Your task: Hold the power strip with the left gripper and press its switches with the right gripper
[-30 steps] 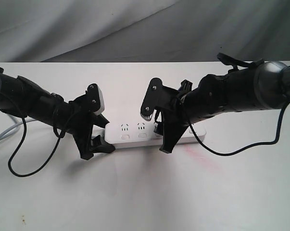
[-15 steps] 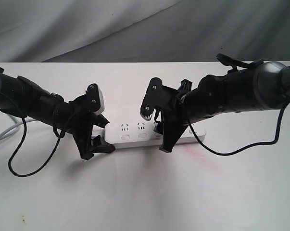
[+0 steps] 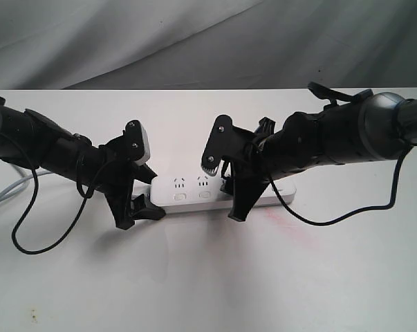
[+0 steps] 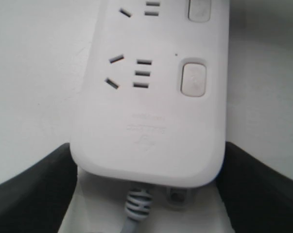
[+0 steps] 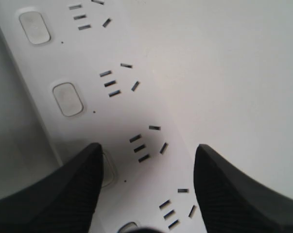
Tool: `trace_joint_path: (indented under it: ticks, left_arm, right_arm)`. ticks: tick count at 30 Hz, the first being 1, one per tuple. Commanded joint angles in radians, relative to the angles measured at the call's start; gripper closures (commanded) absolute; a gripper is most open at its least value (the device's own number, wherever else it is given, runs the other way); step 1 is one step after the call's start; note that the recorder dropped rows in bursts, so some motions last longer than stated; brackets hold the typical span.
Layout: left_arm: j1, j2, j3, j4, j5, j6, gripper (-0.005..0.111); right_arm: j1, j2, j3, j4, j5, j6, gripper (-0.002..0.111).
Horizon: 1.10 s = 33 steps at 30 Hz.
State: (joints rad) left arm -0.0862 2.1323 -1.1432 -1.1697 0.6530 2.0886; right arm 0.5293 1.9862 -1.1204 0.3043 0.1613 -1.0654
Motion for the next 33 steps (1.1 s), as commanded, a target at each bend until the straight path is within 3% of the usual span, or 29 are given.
trace_joint_path:
  ticks: [1, 33]
  left_arm:
    - [-0.007, 0.001, -0.002, -0.001, -0.003, 0.006, 0.047]
    - [-0.007, 0.001, -0.002, -0.001, -0.003, 0.006, 0.047]
  right_arm:
    - [-0.008, 0.010, 0.006, -0.013, 0.008, 0.000, 0.055]
    - [-0.017, 0.045, 0.006, -0.006, 0.067, 0.000, 0.055]
